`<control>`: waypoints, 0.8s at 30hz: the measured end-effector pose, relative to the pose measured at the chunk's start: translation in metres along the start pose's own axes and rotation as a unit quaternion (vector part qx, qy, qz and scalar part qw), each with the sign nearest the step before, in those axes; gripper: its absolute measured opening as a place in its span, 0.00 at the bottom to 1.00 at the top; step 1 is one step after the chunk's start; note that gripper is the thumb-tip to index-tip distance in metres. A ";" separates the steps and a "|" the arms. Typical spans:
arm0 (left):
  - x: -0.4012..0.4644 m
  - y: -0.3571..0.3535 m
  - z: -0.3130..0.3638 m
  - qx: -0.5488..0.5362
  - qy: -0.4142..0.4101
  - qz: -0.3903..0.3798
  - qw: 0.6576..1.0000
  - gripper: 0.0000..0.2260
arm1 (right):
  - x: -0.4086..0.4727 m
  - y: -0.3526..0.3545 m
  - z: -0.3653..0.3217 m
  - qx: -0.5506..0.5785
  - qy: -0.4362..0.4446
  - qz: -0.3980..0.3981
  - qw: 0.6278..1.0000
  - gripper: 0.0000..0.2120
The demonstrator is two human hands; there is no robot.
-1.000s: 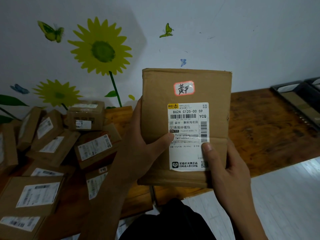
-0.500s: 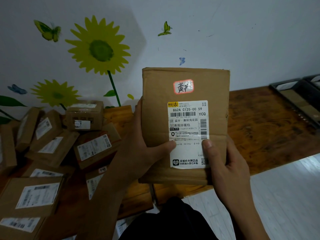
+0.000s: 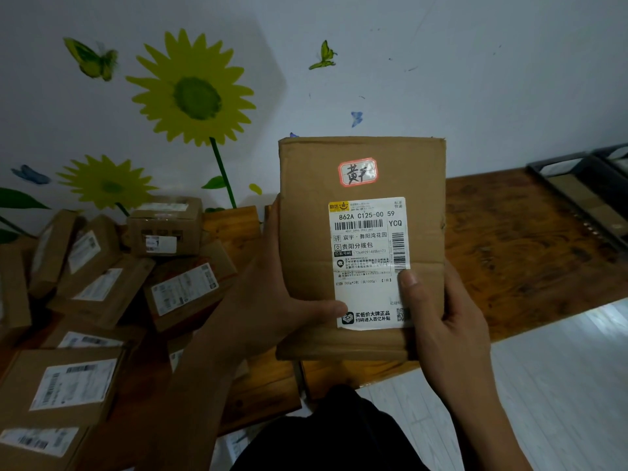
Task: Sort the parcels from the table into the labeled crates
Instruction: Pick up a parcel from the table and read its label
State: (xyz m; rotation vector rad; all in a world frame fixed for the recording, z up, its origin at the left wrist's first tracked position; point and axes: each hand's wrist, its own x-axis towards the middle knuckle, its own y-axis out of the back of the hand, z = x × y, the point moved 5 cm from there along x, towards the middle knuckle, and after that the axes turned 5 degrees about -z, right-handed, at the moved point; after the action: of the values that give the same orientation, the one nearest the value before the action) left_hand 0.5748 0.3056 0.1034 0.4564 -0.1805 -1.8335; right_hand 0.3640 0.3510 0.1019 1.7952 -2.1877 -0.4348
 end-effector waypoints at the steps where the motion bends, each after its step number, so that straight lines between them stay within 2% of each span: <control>1: 0.000 0.000 0.000 0.002 0.000 -0.005 1.000 0.64 | 0.001 0.000 -0.001 0.000 0.002 0.000 1.000 0.24; 5: -0.002 0.001 -0.002 0.030 0.012 -0.017 0.999 0.68 | 0.000 0.000 -0.001 0.001 0.008 -0.001 1.000 0.27; 10: -0.004 0.001 -0.001 0.028 0.019 0.022 0.999 0.64 | 0.000 -0.004 0.003 -0.003 0.001 0.000 1.000 0.26; 16: -0.003 -0.002 -0.003 0.001 -0.002 0.070 0.998 0.50 | 0.001 -0.005 0.005 -0.001 -0.003 0.006 1.000 0.21; 20: 0.000 0.004 -0.011 -0.059 -0.045 0.151 0.986 0.43 | 0.000 -0.009 0.007 0.007 -0.009 -0.007 1.000 0.23; 24: 0.003 0.006 -0.007 -0.078 -0.037 0.200 0.976 0.33 | -0.001 -0.011 0.010 0.012 -0.010 -0.015 1.000 0.25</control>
State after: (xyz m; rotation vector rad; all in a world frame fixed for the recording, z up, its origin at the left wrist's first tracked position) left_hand 0.5823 0.3016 0.0983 0.2213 -0.1648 -1.4550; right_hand 0.3702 0.3509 0.0882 1.8458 -2.1917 -0.4360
